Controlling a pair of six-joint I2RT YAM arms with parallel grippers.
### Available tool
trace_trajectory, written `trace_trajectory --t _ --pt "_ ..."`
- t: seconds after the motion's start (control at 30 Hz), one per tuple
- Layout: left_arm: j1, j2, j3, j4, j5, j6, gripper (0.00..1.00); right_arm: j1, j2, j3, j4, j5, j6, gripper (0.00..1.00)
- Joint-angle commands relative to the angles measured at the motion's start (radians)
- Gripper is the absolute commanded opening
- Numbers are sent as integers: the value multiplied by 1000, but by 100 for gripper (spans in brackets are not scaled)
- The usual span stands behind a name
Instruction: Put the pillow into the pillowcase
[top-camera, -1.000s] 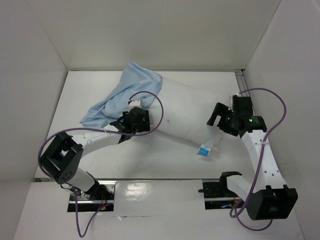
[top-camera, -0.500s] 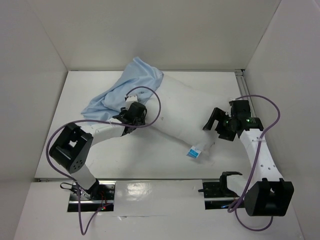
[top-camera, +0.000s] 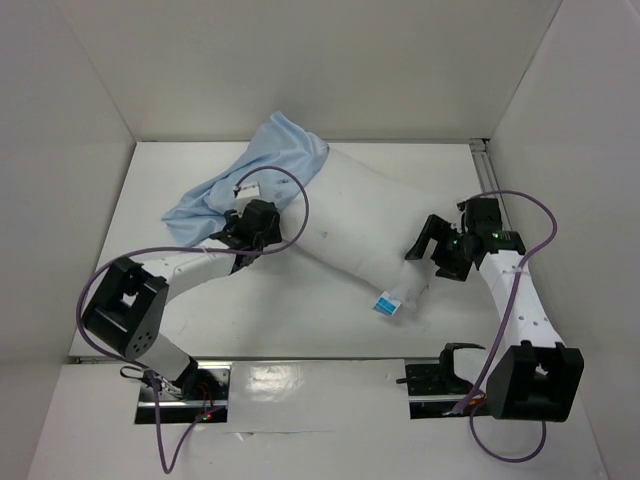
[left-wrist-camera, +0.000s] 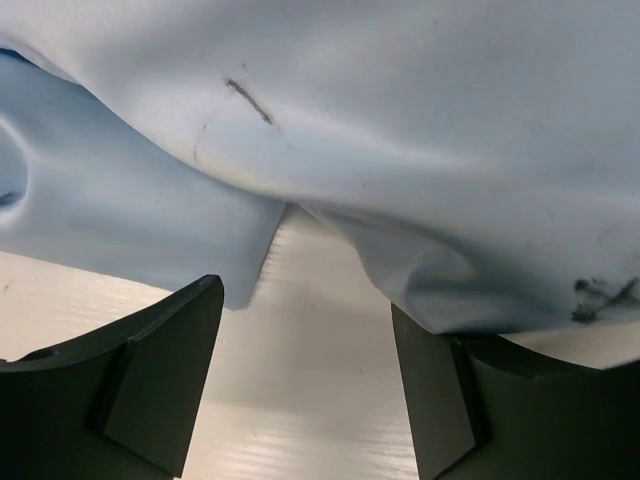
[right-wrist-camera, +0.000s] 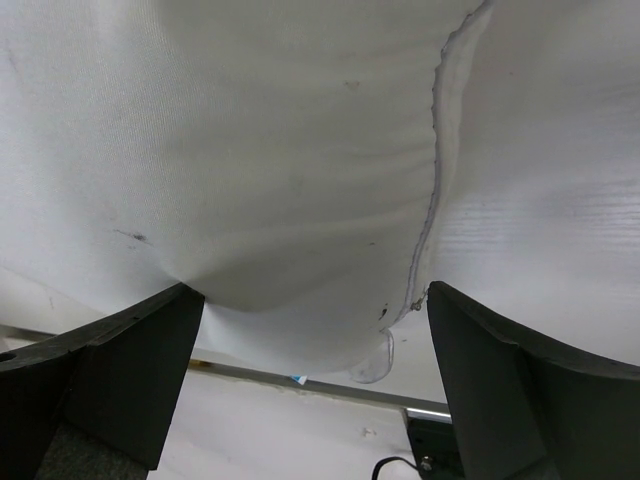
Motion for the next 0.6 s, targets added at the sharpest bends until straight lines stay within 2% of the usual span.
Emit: trace_trajectory --t 0.0,0.1,0.13,0.2,0.37,0.43,0.5,0.57 --pt "17 -10 3 59 8 25 81 -8 11 46 44 -9 -16 100" --pt "26 18 14 69 25 38 83 -8 11 57 44 -9 -25 100" --pt "26 18 14 69 39 38 88 -8 11 57 44 0 -25 100" --pt "26 27 14 78 50 38 92 -8 11 57 44 0 -25 100" --pt "46 46 23 115 100 38 89 -8 20 57 34 0 -36 100" --pt "46 56 23 115 110 27 83 -8 20 57 24 10 -36 100" --pt "69 79 46 105 119 18 59 -8 20 46 3 22 -36 100" --pt "78 88 60 92 119 8 44 -8 10 4 3 31 -21 100"
